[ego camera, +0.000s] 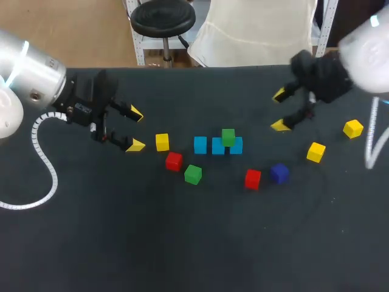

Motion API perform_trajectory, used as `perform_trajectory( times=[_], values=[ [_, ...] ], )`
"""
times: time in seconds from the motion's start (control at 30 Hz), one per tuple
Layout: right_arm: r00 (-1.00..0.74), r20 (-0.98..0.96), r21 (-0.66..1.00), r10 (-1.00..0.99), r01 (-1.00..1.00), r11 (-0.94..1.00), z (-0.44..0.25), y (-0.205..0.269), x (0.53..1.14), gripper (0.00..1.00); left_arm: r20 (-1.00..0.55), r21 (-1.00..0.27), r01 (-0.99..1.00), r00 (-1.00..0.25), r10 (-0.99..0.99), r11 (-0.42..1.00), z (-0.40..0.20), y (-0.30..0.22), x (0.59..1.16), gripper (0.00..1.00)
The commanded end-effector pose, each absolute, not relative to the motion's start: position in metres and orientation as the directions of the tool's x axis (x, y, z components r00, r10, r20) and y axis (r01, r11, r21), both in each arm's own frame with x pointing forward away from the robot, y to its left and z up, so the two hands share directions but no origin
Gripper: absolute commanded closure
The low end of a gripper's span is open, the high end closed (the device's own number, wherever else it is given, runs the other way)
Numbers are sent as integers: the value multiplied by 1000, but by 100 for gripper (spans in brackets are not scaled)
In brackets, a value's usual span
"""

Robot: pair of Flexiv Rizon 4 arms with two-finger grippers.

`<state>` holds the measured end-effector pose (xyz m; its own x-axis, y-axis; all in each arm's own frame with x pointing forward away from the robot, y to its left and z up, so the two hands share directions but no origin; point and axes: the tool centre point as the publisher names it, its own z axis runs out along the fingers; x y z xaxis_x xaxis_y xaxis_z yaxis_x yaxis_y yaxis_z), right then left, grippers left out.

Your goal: Place the blue cubes, place green cubes on the blue cubes, place the yellow cubes on the green cubes, then place the red cubes on the yellow cubes, and place purple cube on the red cubes.

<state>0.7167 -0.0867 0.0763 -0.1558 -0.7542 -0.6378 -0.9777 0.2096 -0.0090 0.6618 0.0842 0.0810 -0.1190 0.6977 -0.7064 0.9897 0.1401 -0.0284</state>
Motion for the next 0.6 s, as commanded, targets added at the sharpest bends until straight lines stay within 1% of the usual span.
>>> perform_trajectory(
  times=[0.03, 0.2, 0.33, 0.5, 0.6],
  values=[
    [-160, -674, -7, -721, -975, 222, 90, -121, 708, 0, -708, -26, 990, -116, 696, 139, 80, 85, 662, 0],
    [-175, -675, -6, -716, -970, 243, 90, -143, 708, 0, -708, -26, 990, -116, 696, 139, 80, 85, 662, 0],
    [-158, -685, -4, -712, -975, 221, 89, -153, 706, 0, -708, -26, 990, -116, 696, 139, 80, 85, 662, 0],
    [-108, -688, 25, -718, -992, 124, 88, -163, 706, 0, -708, -26, 990, -116, 696, 139, 80, 85, 662, 0],
    [-105, -686, 47, -720, -994, 100, 86, -170, 706, 0, -708, -26, 990, -116, 696, 139, 80, 85, 662, 0]
  ],
)
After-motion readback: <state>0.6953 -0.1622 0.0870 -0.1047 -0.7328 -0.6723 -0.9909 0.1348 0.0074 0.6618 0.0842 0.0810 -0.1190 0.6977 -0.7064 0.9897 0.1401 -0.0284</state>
